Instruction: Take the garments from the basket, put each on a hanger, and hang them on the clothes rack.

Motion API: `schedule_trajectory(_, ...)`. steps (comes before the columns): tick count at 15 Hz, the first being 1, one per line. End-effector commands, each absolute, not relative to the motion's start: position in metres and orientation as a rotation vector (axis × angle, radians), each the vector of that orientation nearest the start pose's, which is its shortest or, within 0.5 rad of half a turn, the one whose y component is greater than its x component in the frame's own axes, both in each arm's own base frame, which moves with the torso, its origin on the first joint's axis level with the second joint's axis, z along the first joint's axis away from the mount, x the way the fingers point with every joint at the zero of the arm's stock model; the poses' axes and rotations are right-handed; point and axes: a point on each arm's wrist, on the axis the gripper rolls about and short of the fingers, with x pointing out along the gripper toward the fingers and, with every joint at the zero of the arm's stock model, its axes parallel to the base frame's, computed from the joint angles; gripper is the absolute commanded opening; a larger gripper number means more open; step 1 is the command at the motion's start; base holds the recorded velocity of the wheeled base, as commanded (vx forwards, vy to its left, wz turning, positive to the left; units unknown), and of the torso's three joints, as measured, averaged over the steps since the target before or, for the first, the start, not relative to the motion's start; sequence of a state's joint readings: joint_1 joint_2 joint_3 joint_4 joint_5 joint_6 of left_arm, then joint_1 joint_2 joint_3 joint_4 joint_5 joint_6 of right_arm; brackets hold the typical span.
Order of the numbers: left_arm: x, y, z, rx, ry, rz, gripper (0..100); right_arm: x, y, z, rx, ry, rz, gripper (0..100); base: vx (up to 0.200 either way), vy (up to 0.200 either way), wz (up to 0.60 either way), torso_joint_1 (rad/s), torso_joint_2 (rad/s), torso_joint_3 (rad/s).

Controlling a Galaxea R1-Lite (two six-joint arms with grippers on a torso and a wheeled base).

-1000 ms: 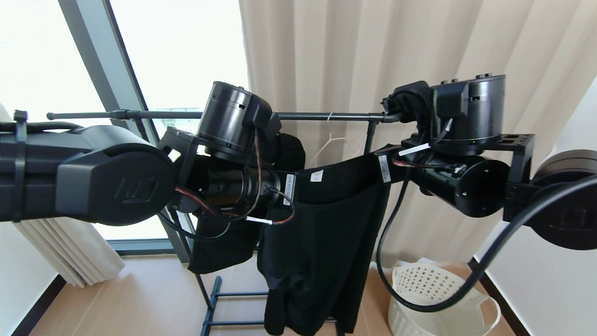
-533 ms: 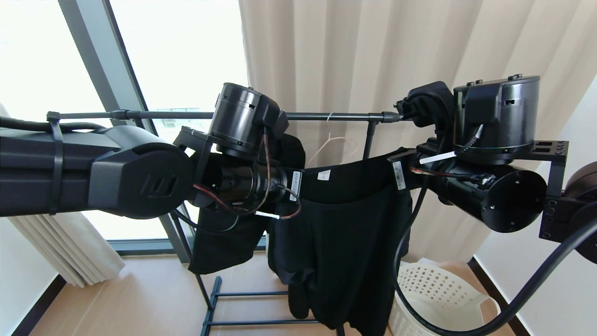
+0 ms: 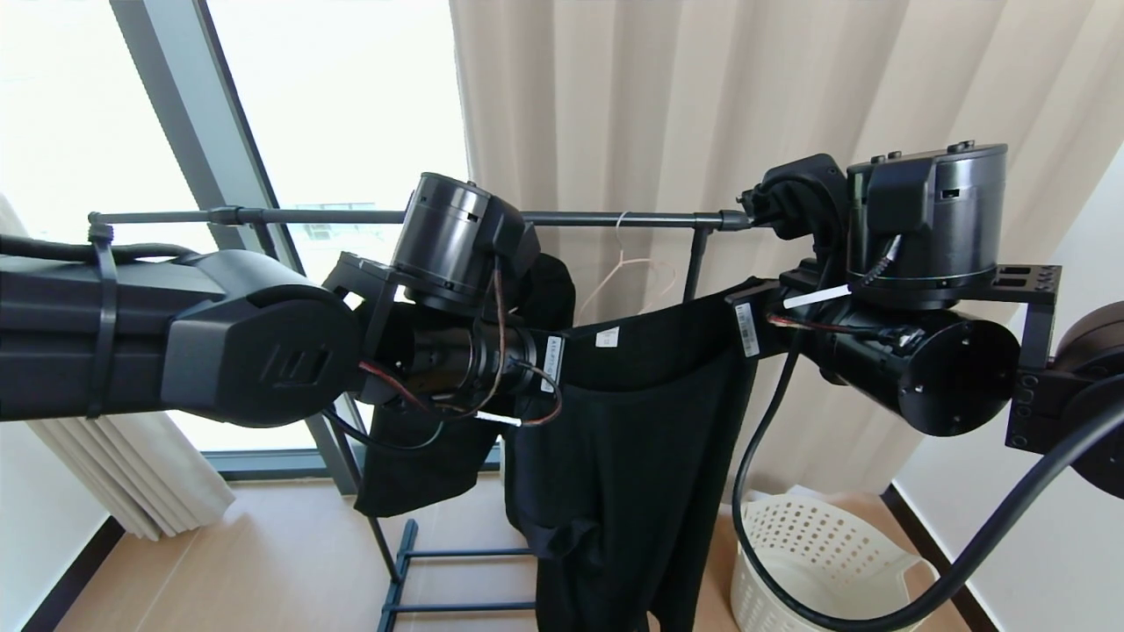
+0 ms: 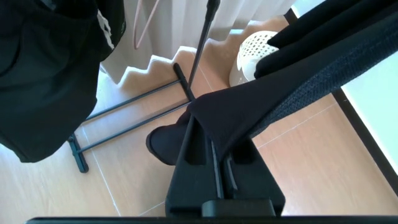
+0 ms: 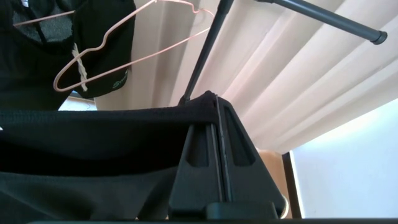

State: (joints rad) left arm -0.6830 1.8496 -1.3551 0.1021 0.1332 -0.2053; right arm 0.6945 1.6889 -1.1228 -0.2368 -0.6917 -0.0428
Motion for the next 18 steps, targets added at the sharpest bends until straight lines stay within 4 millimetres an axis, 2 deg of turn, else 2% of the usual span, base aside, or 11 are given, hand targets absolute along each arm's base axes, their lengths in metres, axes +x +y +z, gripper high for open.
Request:
schedule_trajectory(1,0.277,-0.221,0.216,0.043,0.602,-0.472,0,0.252,0.191,0.235,-0.255,0.256,0.009,0,0.0,0.0,0.0,0.0,0.0,0.0)
schedule_trajectory(7,0.273,-0.218,0.21,0.054,0.624,-0.467,0,0.255,0.194,0.232,-0.26,0.263,0.008,0,0.0,0.0,0.0,0.0,0.0,0.0)
schedule_trajectory(11,0.264,-0.213,0.218,0.049,0.607,-0.475,0,0.257,0.195,0.227,-0.267,0.275,0.008,0,0.0,0.0,0.0,0.0,0.0,0.0)
schedule_trajectory(16,0.258,-0.206,0.216,0.057,0.619,-0.474,0,0.257,0.195,0.225,-0.271,0.28,-0.001,0,0.0,0.0,0.0,0.0,0.0,0.0)
schedule_trajectory(17,0.256,-0.206,0.216,0.059,0.619,-0.476,100,0.261,0.198,0.22,-0.279,0.291,-0.001,0,0.0,0.0,0.0,0.0,0.0,0.0)
schedule_trajectory(18,0.253,-0.204,0.216,0.066,0.619,-0.479,100,0.263,0.199,0.218,-0.281,0.295,-0.004,0,0.0,0.0,0.0,0.0,0.0,0.0)
